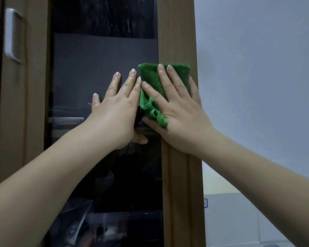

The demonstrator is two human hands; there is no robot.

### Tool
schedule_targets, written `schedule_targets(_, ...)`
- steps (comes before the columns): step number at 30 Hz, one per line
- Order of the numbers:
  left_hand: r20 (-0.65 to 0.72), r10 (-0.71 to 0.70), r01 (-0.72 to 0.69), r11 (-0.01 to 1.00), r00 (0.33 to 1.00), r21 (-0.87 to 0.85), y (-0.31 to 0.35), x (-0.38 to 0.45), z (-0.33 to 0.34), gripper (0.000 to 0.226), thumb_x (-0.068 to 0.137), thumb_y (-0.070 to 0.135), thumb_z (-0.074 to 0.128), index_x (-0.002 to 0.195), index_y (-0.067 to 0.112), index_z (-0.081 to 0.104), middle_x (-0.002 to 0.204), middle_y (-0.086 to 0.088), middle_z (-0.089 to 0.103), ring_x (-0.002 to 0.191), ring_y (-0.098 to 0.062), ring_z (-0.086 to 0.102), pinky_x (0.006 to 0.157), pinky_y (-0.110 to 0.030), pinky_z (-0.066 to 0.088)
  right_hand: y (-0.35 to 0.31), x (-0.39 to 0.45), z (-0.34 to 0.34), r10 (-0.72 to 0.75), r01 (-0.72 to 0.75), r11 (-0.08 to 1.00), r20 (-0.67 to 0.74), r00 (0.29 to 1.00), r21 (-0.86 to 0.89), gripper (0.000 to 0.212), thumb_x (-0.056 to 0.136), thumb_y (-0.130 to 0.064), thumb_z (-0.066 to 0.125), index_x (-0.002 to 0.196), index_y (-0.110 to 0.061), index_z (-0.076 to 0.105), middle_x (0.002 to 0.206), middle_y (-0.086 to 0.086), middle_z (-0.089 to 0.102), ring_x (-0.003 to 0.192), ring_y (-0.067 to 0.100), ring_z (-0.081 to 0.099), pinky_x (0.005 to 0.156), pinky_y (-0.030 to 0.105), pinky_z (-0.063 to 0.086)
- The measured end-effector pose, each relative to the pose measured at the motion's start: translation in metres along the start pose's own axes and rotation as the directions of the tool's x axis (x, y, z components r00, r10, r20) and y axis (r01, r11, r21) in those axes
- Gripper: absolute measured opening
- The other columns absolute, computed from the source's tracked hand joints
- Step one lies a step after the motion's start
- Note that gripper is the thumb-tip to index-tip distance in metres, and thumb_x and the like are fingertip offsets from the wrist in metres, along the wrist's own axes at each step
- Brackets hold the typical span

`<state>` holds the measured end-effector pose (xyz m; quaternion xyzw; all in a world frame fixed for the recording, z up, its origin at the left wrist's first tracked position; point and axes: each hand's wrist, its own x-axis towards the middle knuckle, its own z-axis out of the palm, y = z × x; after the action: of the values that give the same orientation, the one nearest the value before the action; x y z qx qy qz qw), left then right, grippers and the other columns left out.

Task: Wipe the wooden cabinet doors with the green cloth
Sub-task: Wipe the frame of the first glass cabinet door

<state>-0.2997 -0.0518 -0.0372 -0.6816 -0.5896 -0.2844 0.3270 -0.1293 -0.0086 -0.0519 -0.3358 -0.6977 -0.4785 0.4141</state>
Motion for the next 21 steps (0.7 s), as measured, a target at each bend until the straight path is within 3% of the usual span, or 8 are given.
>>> schedule_targets(3, 0.009, -0.001, 0.001, 1.0, 1.0, -0.014, 0.001, -0.001, -0.002, 0.143, 0.06, 0.052, 0.087, 0.153, 0.031, -0.019, 0.157, 0.019, -0.034, 0.147, -0.017, -0.027, 0.114, -0.066, 0.008, -0.005, -0.034, 0.005, -0.08, 0.08, 0.997, 0.008, 0.997, -0.007, 0.073, 0.096, -0.068, 0.032, 0.158, -0.028, 0.025, 0.168, 0.01, 0.009, 0.155, 0.024, 0.001, 0.123, 0.053, 0.006)
schedule_targets(6, 0.022, 0.004, -0.004, 1.0, 1.0, -0.002, 0.001, -0.001, -0.004, 0.14, 0.064, 0.044, 0.087, 0.152, 0.032, -0.022, 0.157, 0.018, -0.034, 0.147, -0.019, -0.027, 0.114, -0.066, 0.007, 0.006, -0.07, 0.006, -0.266, 0.267, 0.964, 0.049, 0.963, -0.012, 0.07, 0.099, -0.065, 0.032, 0.157, -0.026, 0.028, 0.167, 0.012, 0.012, 0.155, 0.026, 0.002, 0.123, 0.053, 0.008)
schedule_targets(9, 0.025, 0.008, -0.008, 1.0, 1.0, 0.004, 0.003, -0.002, -0.005, 0.144, 0.06, 0.055, 0.086, 0.153, 0.029, -0.022, 0.158, 0.016, -0.034, 0.147, -0.02, -0.027, 0.114, -0.067, 0.007, 0.047, -0.089, -0.003, -0.534, 0.541, 0.841, 0.168, 0.829, 0.004, 0.06, 0.103, -0.053, 0.035, 0.157, -0.03, 0.028, 0.167, 0.009, 0.012, 0.155, 0.025, 0.005, 0.124, 0.049, 0.006)
schedule_targets(11, 0.009, 0.008, -0.008, 1.0, 1.0, 0.001, 0.003, -0.002, -0.004, 0.146, 0.057, 0.057, 0.086, 0.154, 0.029, -0.019, 0.159, 0.015, -0.032, 0.148, -0.019, -0.026, 0.114, -0.067, 0.007, 0.077, -0.085, -0.013, -0.569, 0.586, 0.81, 0.232, 0.789, -0.009, 0.057, 0.103, -0.048, 0.033, 0.157, -0.033, 0.027, 0.168, 0.006, 0.012, 0.155, 0.023, 0.006, 0.124, 0.047, 0.005)
schedule_targets(13, -0.016, 0.003, -0.004, 1.0, 1.0, -0.015, 0.003, -0.004, -0.004, 0.144, 0.056, 0.055, 0.088, 0.155, 0.03, -0.014, 0.161, 0.014, -0.027, 0.149, -0.019, -0.023, 0.114, -0.066, 0.008, 0.092, -0.069, -0.022, -0.457, 0.472, 0.881, 0.225, 0.861, -0.019, 0.058, 0.103, -0.053, 0.03, 0.157, -0.034, 0.027, 0.168, 0.004, 0.011, 0.155, 0.022, 0.004, 0.124, 0.044, 0.004)
schedule_targets(16, -0.093, 0.017, -0.02, 1.0, 0.995, -0.025, 0.003, -0.016, 0.005, 0.128, 0.065, 0.049, 0.086, 0.157, 0.027, 0.0, 0.165, 0.006, -0.014, 0.151, -0.02, -0.013, 0.114, -0.064, 0.014, 0.074, -0.033, -0.027, -0.151, 0.15, 0.989, 0.143, 0.978, 0.022, 0.066, 0.097, -0.065, 0.026, 0.156, -0.036, 0.024, 0.169, 0.002, 0.006, 0.155, 0.02, -0.002, 0.123, 0.041, -0.002)
schedule_targets(18, -0.15, 0.038, -0.041, 0.999, 0.988, -0.015, 0.007, -0.032, 0.019, 0.106, 0.08, 0.043, 0.077, 0.157, 0.026, 0.007, 0.166, 0.003, -0.007, 0.152, -0.022, -0.008, 0.114, -0.062, 0.02, 0.048, -0.02, -0.022, -0.008, 0.003, 0.999, 0.117, 0.993, 0.044, 0.072, 0.094, -0.07, 0.022, 0.157, -0.037, 0.018, 0.169, 0.003, 0.001, 0.155, 0.021, -0.006, 0.123, 0.044, -0.004)
schedule_targets(21, -0.166, 0.035, -0.039, 0.999, 0.986, -0.022, 0.015, -0.06, 0.046, 0.085, 0.093, 0.037, 0.061, 0.157, 0.028, 0.005, 0.166, 0.004, -0.007, 0.152, -0.023, -0.007, 0.113, -0.062, 0.022, 0.018, -0.027, -0.012, 0.086, -0.089, 0.996, 0.095, 0.992, 0.031, 0.075, 0.093, -0.07, 0.023, 0.159, -0.034, 0.015, 0.169, 0.007, -0.002, 0.155, 0.025, -0.007, 0.122, 0.047, -0.005)
